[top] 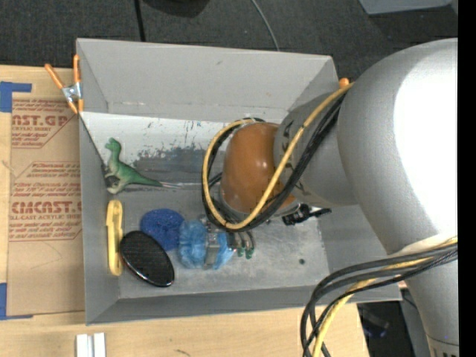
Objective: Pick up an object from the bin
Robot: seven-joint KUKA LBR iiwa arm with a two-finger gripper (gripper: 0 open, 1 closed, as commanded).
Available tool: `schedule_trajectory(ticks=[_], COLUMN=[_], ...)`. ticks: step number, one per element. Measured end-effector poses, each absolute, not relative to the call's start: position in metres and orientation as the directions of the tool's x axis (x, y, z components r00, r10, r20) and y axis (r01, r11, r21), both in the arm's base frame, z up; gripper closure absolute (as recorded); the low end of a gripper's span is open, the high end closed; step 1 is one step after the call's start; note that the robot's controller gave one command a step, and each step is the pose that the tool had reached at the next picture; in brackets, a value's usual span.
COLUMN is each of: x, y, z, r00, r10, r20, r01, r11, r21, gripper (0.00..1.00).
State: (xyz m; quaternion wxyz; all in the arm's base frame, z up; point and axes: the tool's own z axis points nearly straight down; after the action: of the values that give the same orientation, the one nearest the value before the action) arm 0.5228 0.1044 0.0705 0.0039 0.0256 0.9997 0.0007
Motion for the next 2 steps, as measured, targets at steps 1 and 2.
schedule_trajectory(ticks=[1,2], x=[0.523,0.509], y=[0.104,0.094], z=[0.071,0.105], r00=[-0.999,-0.999], r10=[0.051,0.05], r20=[-0.008,0.004], r01=[0.051,0.05], r11=[0.999,0.999], r21=[0.002,-0.001], gripper=[1.0,1.0])
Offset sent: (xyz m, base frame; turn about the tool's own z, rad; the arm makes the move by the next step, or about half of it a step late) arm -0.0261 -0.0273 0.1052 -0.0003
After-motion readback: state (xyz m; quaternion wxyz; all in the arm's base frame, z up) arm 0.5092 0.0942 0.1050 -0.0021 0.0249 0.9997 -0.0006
